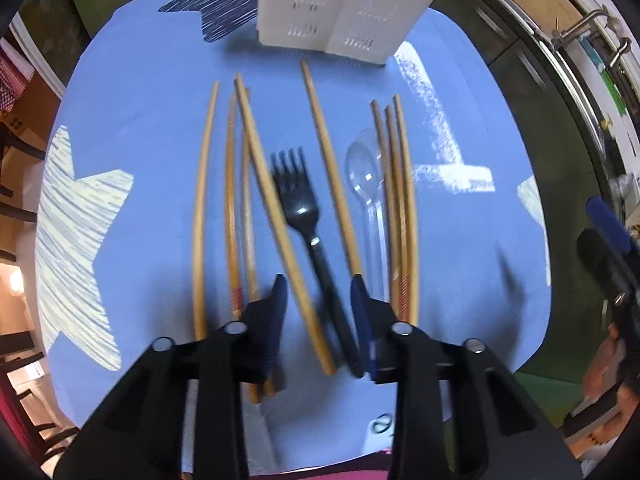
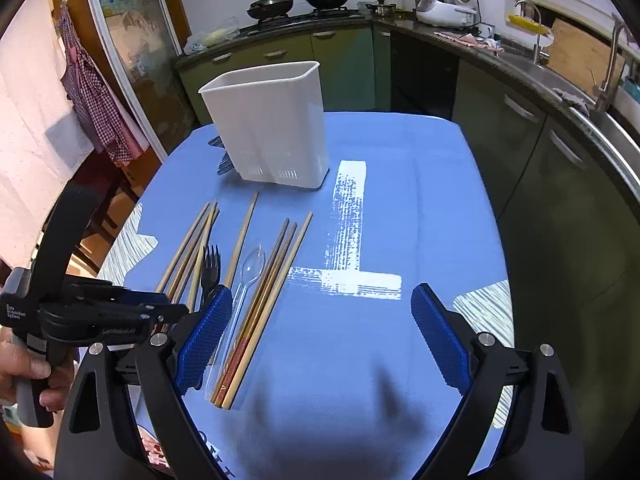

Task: Organize utensils
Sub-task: 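Lower the left tool over the black fork and close on its handle, then grasp the clear spoon with the right tool while the left lifts the fork, then carry the fork and spoon over the white caddy and drop them in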

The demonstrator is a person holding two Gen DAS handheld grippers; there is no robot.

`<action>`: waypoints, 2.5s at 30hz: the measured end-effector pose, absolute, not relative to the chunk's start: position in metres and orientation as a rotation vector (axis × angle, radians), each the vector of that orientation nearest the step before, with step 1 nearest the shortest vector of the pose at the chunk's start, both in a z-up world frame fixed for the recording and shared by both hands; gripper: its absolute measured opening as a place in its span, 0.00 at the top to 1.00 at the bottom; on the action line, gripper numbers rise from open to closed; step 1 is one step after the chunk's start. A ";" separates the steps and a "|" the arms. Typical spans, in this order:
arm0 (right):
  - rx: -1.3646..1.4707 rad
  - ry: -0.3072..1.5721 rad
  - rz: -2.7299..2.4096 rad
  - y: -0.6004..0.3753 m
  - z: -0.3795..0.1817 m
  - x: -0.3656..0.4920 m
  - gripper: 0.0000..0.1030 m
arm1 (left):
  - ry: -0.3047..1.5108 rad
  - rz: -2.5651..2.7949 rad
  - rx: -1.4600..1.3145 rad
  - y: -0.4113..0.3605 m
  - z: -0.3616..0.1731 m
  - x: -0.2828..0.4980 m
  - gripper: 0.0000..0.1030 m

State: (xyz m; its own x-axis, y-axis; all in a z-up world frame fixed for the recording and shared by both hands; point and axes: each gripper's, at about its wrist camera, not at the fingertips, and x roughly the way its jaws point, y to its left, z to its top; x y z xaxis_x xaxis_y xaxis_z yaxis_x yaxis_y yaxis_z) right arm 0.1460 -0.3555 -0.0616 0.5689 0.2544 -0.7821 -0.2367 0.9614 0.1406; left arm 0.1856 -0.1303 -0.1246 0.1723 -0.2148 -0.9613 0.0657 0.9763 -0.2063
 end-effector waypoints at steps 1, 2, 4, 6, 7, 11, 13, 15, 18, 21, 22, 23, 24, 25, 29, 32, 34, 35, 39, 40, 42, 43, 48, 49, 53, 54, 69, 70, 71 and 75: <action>0.031 0.929 0.297 -0.357 -0.065 0.148 0.12 | 1.385 -0.195 -0.127 -0.132 -0.125 0.187 0.74; 0.037 0.936 0.302 -0.359 -0.067 0.149 0.12 | 1.387 -0.189 -0.126 -0.134 -0.126 0.189 0.74; 0.051 0.949 0.313 -0.361 -0.070 0.151 0.12 | 1.404 -0.162 -0.123 -0.138 -0.132 0.194 0.78; 0.055 0.945 0.319 -0.362 -0.070 0.150 0.12 | 1.421 -0.143 -0.128 -0.138 -0.136 0.198 0.81; 0.057 0.940 0.322 -0.364 -0.069 0.149 0.12 | 1.431 -0.135 -0.132 -0.139 -0.139 0.201 0.83; 0.063 0.919 0.328 -0.367 -0.065 0.148 0.12 | 1.451 -0.105 -0.128 -0.144 -0.149 0.208 0.85; 0.064 0.917 0.334 -0.368 -0.065 0.148 0.12 | 1.461 -0.088 -0.122 -0.145 -0.153 0.211 0.86; 0.062 0.916 0.339 -0.368 -0.065 0.147 0.12 | 1.460 -0.073 -0.108 -0.147 -0.155 0.212 0.86; 0.038 0.914 0.337 -0.366 -0.064 0.145 0.12 | 1.463 -0.063 -0.100 -0.147 -0.157 0.216 0.90; 0.017 0.942 0.317 -0.362 -0.065 0.149 0.12 | 1.448 -0.072 -0.065 -0.154 -0.157 0.220 0.90; 0.021 0.959 0.327 -0.361 -0.065 0.150 0.12 | 1.435 -0.079 -0.051 -0.155 -0.156 0.220 0.91; 0.023 0.967 0.335 -0.360 -0.066 0.151 0.12 | 1.418 -0.084 -0.039 -0.157 -0.153 0.221 0.91; 0.022 0.973 0.339 -0.358 -0.066 0.152 0.12 | 1.401 -0.091 -0.038 -0.158 -0.149 0.218 0.91; 0.013 0.985 0.336 -0.355 -0.067 0.155 0.12 | 1.382 -0.104 -0.051 -0.157 -0.144 0.217 0.91; 0.029 1.079 0.334 -0.344 -0.078 0.174 0.29 | 1.312 -0.149 -0.068 -0.151 -0.123 0.212 0.91; 0.025 1.142 0.304 -0.332 -0.089 0.187 0.60 | 1.254 -0.185 -0.078 -0.144 -0.105 0.209 0.91; 0.033 1.184 0.325 -0.318 -0.096 0.194 0.60 | 1.214 -0.203 -0.085 -0.143 -0.096 0.200 0.91; 0.030 1.197 0.333 -0.312 -0.099 0.195 0.62 | 1.197 -0.209 -0.090 -0.140 -0.092 0.198 0.91; -0.009 1.256 0.371 -0.272 -0.112 0.201 0.77 | 1.130 -0.222 -0.094 -0.123 -0.080 0.181 0.91; -0.014 1.272 0.366 -0.265 -0.117 0.203 0.79 | 1.118 -0.224 -0.091 -0.122 -0.077 0.179 0.91; -0.026 1.305 0.354 -0.253 -0.125 0.210 0.85 | 1.104 -0.233 -0.094 -0.115 -0.074 0.173 0.91; -0.034 1.312 0.344 -0.249 -0.128 0.212 0.86 | 1.103 -0.237 -0.094 -0.112 -0.074 0.170 0.91; -0.045 1.352 0.322 -0.234 -0.140 0.220 0.87 | 1.097 -0.253 -0.093 -0.103 -0.073 0.166 0.91; -0.043 1.362 0.316 -0.231 -0.142 0.222 0.87 | 1.096 -0.255 -0.095 -0.101 -0.074 0.166 0.91; -0.047 1.386 0.288 -0.226 -0.148 0.228 0.87 | 1.088 -0.262 -0.098 -0.096 -0.074 0.165 0.91; -0.049 1.389 0.283 -0.227 -0.148 0.226 0.87 | 1.083 -0.264 -0.096 -0.095 -0.073 0.165 0.91; 0.019 1.285 0.349 -0.227 -0.133 0.216 0.91 | 1.029 -0.293 -0.106 -0.090 -0.052 0.168 0.91; 0.029 1.256 0.362 -0.229 -0.125 0.214 0.91 | 1.012 -0.295 -0.116 -0.088 -0.045 0.170 0.91; 0.039 1.208 0.378 -0.232 -0.113 0.210 0.91 | 0.991 -0.295 -0.121 -0.088 -0.037 0.173 0.91; 0.080 1.048 0.419 -0.247 -0.075 0.192 0.91 | 0.837 -0.321 -0.153 -0.085 0.010 0.192 0.91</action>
State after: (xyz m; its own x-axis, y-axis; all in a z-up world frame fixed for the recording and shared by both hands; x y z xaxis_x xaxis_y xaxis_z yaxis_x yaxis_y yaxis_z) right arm 0.1922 -0.2470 -0.0747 0.4280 0.3723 -0.8235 -0.2974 0.9185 0.2607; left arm 0.1916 -0.0851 0.0096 0.6252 -0.3384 -0.7032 0.2187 0.9410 -0.2584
